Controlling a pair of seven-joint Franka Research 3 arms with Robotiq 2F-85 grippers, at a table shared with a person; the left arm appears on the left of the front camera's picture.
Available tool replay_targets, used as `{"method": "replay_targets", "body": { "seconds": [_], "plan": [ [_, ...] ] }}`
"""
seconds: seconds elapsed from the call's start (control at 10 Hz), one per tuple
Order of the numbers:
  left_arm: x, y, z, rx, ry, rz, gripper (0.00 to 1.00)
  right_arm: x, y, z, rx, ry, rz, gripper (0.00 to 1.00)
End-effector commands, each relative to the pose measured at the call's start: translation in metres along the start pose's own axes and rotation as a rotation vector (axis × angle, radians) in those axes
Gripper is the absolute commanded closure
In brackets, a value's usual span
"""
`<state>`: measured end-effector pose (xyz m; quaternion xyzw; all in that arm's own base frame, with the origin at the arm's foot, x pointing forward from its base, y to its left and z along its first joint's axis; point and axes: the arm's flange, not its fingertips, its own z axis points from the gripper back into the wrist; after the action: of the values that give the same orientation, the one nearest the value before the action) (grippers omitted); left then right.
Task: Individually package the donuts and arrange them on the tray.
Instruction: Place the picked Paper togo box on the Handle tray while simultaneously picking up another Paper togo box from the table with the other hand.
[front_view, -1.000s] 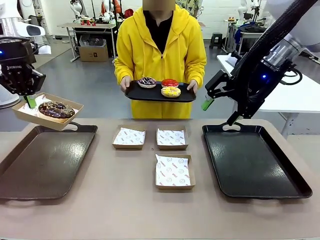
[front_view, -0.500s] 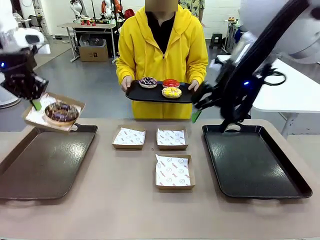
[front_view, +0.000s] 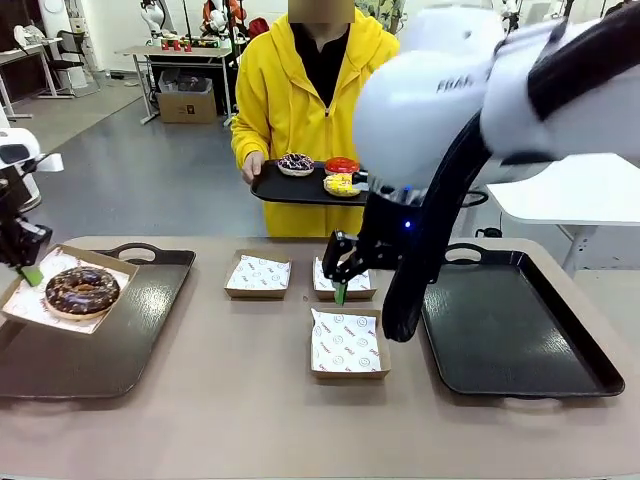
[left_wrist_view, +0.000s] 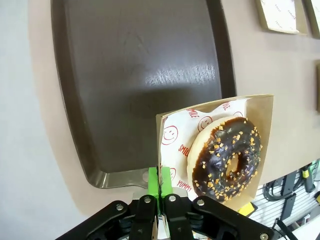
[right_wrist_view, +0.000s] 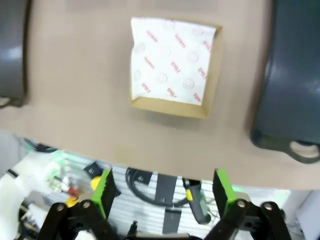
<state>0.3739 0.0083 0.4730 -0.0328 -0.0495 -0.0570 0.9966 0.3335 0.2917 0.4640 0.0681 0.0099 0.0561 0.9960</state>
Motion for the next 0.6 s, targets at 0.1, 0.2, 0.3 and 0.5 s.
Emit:
{"method": "replay_targets", "body": {
  "seconds": [0.1, 0.2, 0.3, 0.5],
  "plan": [
    [-0.002, 0.018, -0.013, -0.035, 0.028, 0.006, 0.99, 0.022, -0.009, -0.041, -0.073, -0.013, -0.062, 0.0],
    [-0.002, 0.018, -0.021, -0.033, 0.041, 0.007, 0.99, 0.025, -0.016, -0.053, -0.09, -0.039, -0.073, 0.0],
    [0.001, 0.018, -0.028, -0.029, 0.063, 0.015, 0.99, 0.029, -0.022, -0.063, -0.079, -0.054, -0.077, 0.0],
    [0.007, 0.017, -0.045, -0.025, 0.101, 0.046, 0.99, 0.035, -0.034, -0.086, -0.072, -0.067, -0.108, 0.0]
  ]
}}
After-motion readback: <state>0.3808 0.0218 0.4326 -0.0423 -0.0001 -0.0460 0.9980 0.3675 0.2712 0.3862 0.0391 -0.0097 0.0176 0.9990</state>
